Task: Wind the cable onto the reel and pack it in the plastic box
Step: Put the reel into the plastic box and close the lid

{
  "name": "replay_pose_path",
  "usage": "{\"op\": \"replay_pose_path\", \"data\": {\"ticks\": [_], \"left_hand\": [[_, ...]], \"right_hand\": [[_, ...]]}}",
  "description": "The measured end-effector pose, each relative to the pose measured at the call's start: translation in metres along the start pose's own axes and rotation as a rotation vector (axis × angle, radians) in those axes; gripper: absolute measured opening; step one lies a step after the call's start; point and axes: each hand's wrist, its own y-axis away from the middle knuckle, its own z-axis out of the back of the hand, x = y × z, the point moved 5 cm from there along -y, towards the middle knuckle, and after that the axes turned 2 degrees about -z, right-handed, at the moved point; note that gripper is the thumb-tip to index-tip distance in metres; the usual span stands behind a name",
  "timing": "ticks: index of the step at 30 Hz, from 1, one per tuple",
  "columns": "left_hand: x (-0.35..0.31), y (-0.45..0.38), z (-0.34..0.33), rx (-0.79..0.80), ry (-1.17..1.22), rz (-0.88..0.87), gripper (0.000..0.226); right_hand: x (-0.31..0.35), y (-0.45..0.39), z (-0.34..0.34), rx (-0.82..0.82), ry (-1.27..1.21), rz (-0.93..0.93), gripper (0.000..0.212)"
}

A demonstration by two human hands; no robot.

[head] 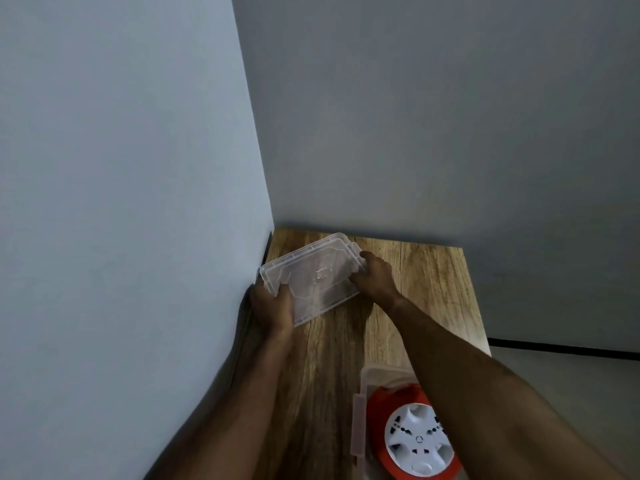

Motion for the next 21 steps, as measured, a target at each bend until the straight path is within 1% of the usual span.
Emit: {"op": "replay_pose_path", "data": {"ticks": [3,8,11,15,18,20,21], "left_hand": [[0.0,-0.001,-0.001,0.021,-0.011,-0.013,0.041],[-0.011,0.002,-0.001,0.048,0.006,-0.034,0.042],[-0.027,0.014,0.0,0.065,0.047,-0.056,0.046],[-0.049,0.039,0.002,0.07,0.099,-0.098,0.045],[-0.062,0.057,0.001,0.093,0.091,-0.132,0.04],[-0.073,0.073,0.001,0.115,0.047,-0.142,0.044],[-0.077,0.081,0.001,0.131,0.033,-0.147,0.047]], "right_hand": [[-0.001,0.001,0.0,-0.017,-0.003,-0.008,0.062],[-0.001,0.011,0.011,-0.052,-0.033,-0.003,0.058],[0.0,0.027,0.026,-0.088,-0.056,0.003,0.057],[0.003,0.053,0.053,-0.153,-0.093,0.023,0.049],[-0.001,0.075,0.075,-0.182,-0.13,0.023,0.046],[-0.009,0.089,0.089,-0.213,-0.159,0.022,0.049],[-0.011,0.098,0.096,-0.227,-0.165,0.02,0.046]]}}
